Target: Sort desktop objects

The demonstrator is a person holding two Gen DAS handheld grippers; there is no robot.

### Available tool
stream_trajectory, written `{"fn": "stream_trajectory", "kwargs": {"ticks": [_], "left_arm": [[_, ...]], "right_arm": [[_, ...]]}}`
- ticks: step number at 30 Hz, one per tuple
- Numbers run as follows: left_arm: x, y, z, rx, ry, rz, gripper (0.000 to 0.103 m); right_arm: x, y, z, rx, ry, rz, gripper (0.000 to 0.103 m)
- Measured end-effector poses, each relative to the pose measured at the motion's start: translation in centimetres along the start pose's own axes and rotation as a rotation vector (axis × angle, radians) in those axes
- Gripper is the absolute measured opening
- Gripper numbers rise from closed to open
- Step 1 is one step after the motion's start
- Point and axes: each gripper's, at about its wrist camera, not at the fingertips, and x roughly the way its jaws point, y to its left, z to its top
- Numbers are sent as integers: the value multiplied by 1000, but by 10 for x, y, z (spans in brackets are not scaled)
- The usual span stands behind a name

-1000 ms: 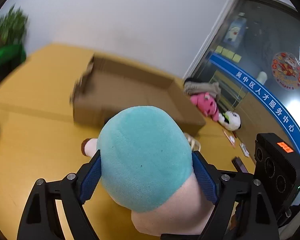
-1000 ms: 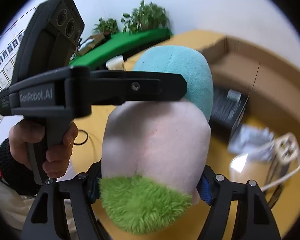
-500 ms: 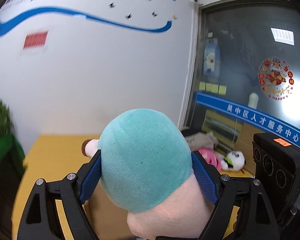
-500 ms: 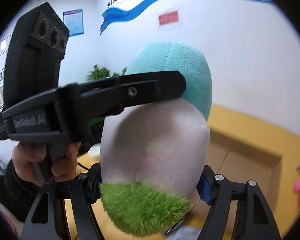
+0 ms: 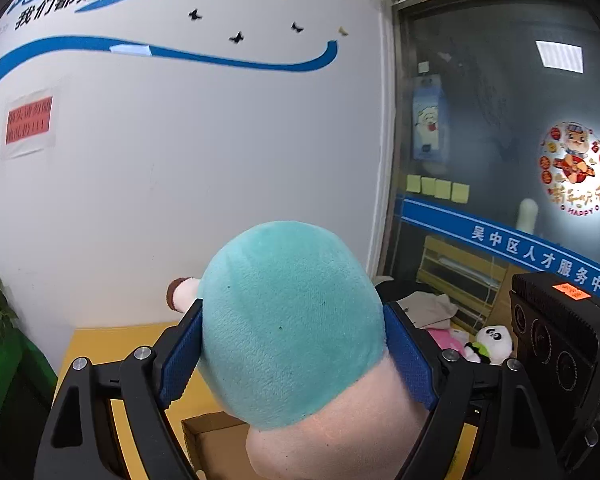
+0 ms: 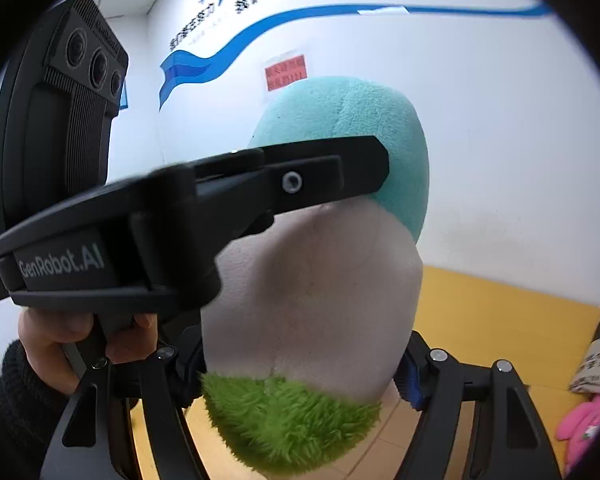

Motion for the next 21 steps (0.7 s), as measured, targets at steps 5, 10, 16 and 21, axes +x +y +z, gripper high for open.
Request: {"fn": "stream_trajectory", "kwargs": {"ticks": [5,10,16,21], "left_arm": [[52,36,-20,-16,77,24,88],[111,78,-65,-68,202,28,88],[181,110,-142,-133,378,-8,88],[226,124,-208,-157,519,-16,88]], "right_arm": [[60,-22,-13,48,47,24,73],[125,-49,-45,117,117,54,73],[199,-86,-115,241,229,62,73],[246,-105,-178,327,326,50,73]]}}
